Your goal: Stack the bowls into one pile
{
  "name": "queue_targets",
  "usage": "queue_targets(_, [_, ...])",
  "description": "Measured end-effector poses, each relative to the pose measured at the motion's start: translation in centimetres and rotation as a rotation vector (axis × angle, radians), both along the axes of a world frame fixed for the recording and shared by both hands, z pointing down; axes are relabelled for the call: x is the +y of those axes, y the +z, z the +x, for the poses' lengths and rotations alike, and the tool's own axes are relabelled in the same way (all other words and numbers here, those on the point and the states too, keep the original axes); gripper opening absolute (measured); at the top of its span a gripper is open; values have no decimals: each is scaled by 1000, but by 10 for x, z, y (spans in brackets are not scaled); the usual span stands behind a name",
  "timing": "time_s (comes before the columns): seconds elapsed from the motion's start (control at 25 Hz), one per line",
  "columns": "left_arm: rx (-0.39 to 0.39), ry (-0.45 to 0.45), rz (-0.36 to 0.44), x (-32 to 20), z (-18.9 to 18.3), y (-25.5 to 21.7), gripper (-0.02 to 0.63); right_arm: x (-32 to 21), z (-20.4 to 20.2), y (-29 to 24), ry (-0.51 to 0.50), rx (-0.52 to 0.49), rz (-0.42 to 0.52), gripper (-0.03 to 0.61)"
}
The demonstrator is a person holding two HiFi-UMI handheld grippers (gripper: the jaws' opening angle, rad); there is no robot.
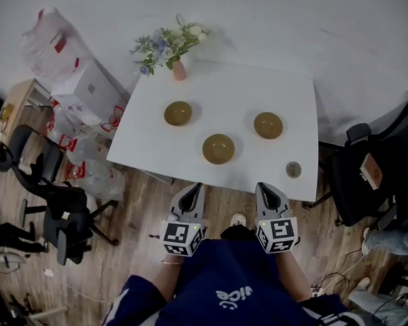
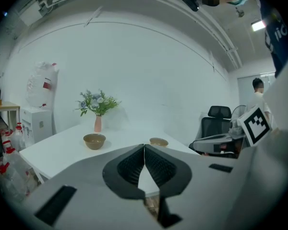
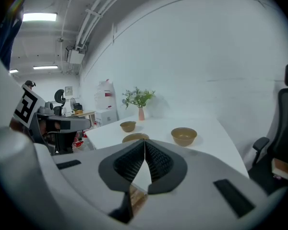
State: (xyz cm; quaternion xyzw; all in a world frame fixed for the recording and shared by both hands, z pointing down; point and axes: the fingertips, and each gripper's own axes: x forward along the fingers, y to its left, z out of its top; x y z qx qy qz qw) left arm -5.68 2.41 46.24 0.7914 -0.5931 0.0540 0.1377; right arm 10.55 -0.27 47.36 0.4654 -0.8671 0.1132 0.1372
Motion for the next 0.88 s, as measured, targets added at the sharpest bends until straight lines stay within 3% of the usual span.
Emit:
queue_targets(0.44, [1, -14, -22, -32, 50, 10, 18, -39, 22, 2, -91, 13, -11, 23])
queue_targets(0.88, [33, -21, -30, -51, 38, 13, 18, -54, 20, 14, -56, 38, -55, 23])
